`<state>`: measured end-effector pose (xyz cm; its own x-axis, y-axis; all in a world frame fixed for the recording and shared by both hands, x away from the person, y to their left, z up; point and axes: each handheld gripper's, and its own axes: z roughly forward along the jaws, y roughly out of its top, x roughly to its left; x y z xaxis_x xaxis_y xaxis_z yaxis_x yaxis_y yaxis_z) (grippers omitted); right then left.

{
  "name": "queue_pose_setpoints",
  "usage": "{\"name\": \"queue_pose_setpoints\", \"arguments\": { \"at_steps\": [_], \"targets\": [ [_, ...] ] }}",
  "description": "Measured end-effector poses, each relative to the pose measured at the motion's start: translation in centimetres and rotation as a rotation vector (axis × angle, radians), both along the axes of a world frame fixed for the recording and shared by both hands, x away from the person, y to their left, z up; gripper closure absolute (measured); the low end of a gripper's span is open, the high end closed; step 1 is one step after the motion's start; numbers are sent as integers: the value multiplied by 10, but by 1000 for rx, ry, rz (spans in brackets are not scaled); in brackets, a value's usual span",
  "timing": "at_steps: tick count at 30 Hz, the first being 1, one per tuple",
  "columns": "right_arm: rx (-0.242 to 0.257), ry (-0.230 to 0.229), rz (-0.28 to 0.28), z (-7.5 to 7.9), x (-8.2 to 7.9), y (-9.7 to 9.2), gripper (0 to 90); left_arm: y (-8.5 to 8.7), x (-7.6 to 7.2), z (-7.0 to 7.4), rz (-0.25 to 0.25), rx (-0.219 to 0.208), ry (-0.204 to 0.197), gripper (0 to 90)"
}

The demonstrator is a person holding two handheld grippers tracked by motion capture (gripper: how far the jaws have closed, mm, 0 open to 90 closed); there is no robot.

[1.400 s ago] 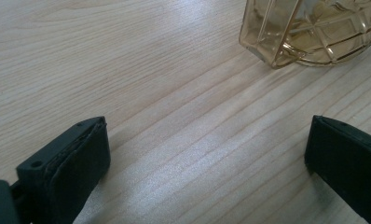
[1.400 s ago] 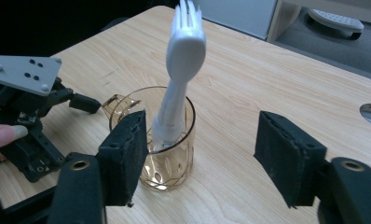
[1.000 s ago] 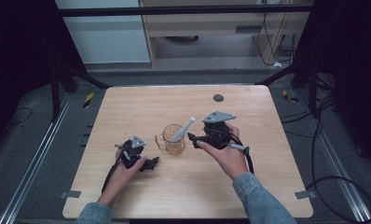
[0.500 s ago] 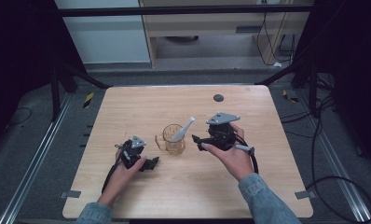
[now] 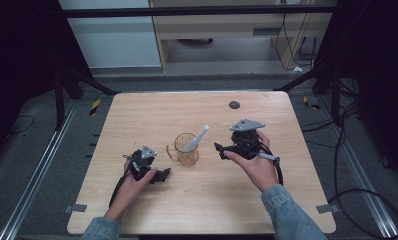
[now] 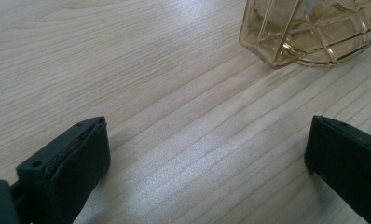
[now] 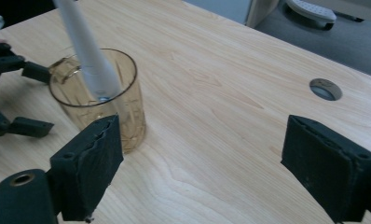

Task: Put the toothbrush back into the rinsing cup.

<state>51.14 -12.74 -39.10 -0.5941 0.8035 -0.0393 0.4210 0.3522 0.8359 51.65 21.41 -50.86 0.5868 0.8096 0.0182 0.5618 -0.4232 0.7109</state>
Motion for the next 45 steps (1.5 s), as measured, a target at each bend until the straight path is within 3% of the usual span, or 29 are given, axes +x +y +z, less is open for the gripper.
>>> {"name": "queue_pose_setpoints", "arguments": {
  "at_steps": [8,29,45],
  "targets": [
    [-17,-8,-32,-3,3,-18,85,0,0,0,0,0,0,0],
    [-44,-31,-110,-11,1,-45,103,0,0,0,-1,1,-1,0],
    [-62,-22,-164,-21,-5,-75,104,0,0,0,0,2,0,0]
  ]
}}
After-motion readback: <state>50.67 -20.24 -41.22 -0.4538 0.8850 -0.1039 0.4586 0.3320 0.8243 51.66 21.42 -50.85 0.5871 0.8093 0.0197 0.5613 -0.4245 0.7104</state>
